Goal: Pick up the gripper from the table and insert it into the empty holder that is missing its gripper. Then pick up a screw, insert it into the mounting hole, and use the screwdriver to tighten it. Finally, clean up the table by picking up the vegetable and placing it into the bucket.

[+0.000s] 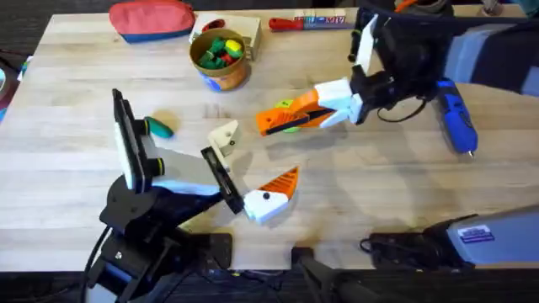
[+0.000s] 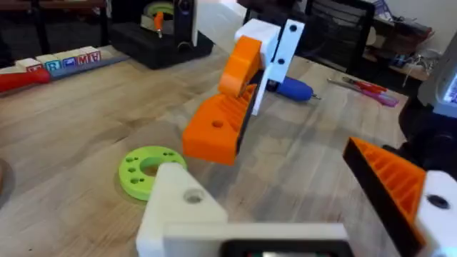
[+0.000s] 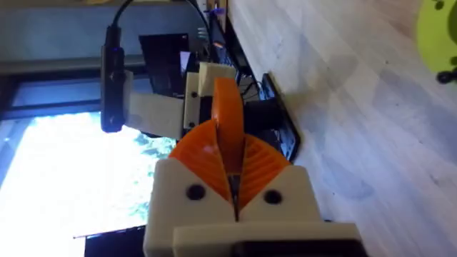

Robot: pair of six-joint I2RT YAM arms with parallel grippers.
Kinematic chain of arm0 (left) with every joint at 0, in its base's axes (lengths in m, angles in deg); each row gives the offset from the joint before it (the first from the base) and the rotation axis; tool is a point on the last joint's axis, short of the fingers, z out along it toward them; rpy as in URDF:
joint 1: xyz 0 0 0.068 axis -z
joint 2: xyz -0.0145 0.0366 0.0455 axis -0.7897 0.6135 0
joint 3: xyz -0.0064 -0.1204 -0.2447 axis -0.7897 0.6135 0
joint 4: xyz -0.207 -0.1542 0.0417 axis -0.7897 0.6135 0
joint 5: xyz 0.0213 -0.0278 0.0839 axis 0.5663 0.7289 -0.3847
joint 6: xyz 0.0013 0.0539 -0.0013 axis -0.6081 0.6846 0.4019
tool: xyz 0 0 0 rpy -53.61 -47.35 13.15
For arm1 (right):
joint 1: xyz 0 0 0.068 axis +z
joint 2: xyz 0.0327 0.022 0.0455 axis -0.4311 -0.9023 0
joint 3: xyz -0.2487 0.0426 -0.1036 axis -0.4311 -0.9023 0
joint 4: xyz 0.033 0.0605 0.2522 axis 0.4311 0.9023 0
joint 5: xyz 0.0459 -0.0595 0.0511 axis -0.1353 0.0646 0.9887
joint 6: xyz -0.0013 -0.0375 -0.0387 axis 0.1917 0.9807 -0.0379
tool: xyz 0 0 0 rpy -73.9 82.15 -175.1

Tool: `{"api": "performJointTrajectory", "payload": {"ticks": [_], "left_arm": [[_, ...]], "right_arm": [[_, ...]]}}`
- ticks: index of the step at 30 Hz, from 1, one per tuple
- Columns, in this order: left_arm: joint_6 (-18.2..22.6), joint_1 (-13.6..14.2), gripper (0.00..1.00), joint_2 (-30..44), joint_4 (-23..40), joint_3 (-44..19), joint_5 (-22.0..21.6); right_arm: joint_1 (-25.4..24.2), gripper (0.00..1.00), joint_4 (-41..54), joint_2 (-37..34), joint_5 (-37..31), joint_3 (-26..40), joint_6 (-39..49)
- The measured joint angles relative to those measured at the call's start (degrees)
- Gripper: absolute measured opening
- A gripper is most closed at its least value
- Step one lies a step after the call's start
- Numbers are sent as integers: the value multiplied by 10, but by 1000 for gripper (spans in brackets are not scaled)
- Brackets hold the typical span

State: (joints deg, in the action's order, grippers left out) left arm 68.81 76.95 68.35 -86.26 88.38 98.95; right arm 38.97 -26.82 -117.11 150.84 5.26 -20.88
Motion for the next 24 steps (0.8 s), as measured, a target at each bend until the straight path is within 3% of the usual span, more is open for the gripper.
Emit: {"api": "performJointTrajectory", "payload": {"ticks": [9,24], "left_arm": [[0,0,988,0,0,0,-1],[0,-3,987,0,0,0,-9]], "right_arm": [[69,3,-84,-26,35,0,-59],[109,3,-151,-26,2,0,-133]]}}
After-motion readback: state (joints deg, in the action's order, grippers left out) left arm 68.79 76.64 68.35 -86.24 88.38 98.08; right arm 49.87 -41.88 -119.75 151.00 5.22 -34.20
